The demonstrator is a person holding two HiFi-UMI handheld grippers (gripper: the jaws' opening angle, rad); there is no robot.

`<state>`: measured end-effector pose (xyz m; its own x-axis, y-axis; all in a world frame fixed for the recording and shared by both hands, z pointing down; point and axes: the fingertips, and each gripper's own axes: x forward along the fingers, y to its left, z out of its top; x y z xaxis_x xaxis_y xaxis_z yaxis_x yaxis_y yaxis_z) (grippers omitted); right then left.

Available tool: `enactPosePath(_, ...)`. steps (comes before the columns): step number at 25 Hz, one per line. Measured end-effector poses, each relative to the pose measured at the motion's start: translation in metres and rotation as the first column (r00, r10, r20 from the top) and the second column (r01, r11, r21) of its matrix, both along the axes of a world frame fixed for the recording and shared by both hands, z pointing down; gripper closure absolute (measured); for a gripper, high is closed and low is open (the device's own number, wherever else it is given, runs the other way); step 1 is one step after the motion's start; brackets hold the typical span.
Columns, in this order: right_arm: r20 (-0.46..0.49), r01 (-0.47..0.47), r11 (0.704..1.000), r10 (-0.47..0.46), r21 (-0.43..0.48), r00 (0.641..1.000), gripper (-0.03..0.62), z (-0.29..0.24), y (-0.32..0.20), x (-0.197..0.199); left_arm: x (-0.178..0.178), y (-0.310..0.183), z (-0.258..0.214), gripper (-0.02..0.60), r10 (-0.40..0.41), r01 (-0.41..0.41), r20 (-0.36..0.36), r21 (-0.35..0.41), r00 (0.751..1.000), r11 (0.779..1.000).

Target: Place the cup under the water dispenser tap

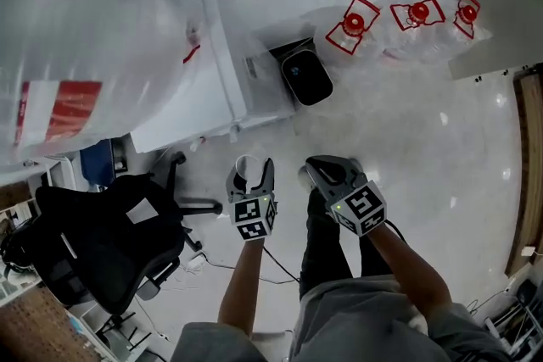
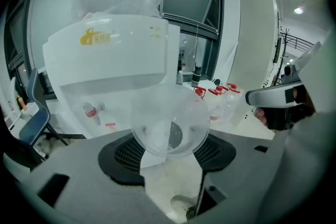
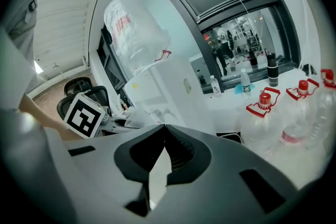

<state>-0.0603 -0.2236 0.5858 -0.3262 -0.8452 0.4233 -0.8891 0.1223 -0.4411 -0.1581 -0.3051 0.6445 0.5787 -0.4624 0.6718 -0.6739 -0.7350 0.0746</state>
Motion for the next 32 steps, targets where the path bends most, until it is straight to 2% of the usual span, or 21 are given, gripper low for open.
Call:
enactPosePath(7,0.0,0.008,1.0,-0.008,-0.022,1.0,0.583,0.038,0.004,0.001,-0.007,-0.018,0.06,0.313,-0.006,0.006,0.037,0.009,0.999,1.0)
enactPosePath(14,0.015,-0.027,1.0,0.027,0.003,1.0,0.583,0.063,0.002,0.003,-0.004,-0.042,0.115,0.313,-0.022,0.021,0.059,0.024,0.998,0.999)
enactPosePath(20,0.014,-0.045,0.998,0.045,-0.046,0.999,0.583,0.098,0.015,0.007,-0.007,-0.057,0.161,0.313,-0.051,0.048,0.082,0.039,0.995,0.998)
enactPosePath(32,-0.001,-0.101,0.994,0.101,-0.051,0.995,0.583,0.127,0.031,0.023,-0.013,-0.086,0.22,0.313,-0.068,0.062,0.129,0.047,0.989,0.997)
